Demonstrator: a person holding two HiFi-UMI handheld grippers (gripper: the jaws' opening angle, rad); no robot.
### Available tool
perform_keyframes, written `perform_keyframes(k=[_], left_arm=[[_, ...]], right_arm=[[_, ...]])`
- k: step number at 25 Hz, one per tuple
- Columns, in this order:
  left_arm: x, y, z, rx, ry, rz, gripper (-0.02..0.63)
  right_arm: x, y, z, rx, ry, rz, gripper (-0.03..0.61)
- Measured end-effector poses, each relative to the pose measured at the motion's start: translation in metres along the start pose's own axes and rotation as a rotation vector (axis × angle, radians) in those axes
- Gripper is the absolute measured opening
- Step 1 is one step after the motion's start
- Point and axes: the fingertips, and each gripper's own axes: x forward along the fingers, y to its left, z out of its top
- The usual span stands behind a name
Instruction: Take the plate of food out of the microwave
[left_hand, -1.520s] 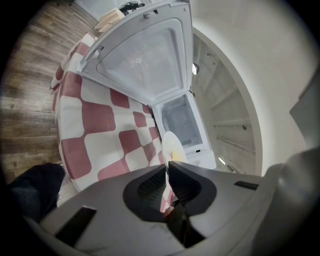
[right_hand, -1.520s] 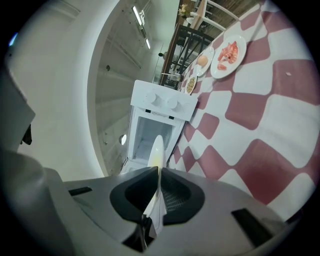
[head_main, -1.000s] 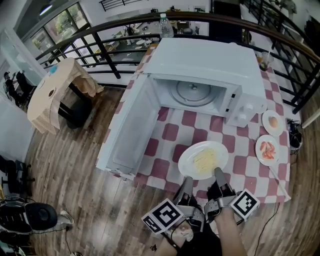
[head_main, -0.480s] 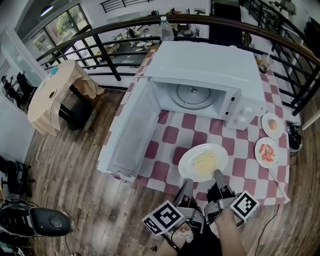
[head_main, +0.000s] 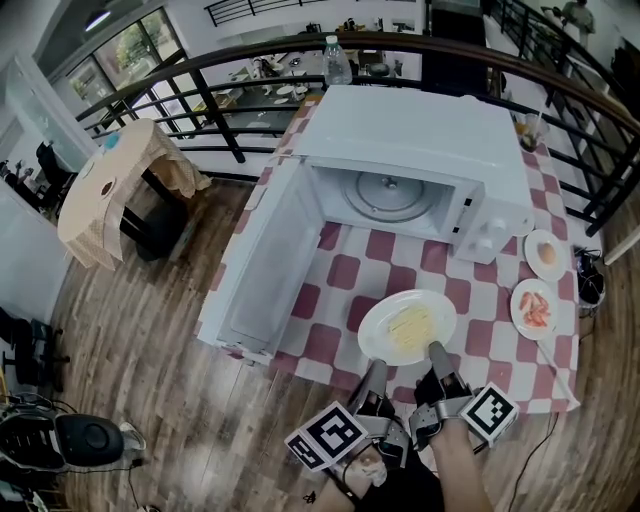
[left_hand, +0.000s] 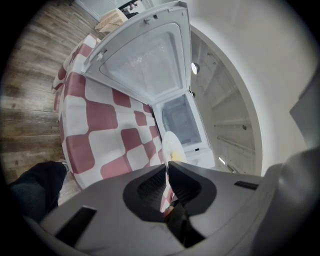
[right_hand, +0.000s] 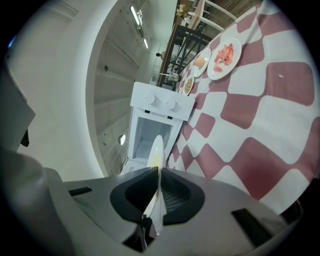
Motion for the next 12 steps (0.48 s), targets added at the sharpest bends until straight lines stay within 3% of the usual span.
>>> perform_keyframes(k=[12], left_arm=[[0.0013, 0.0050, 0.0044, -0.005, -0.012, 0.007, 0.046]], right_arm=[[0.0065, -0.0013, -0.0039, 0.004, 0.015, 0.002, 0.014]])
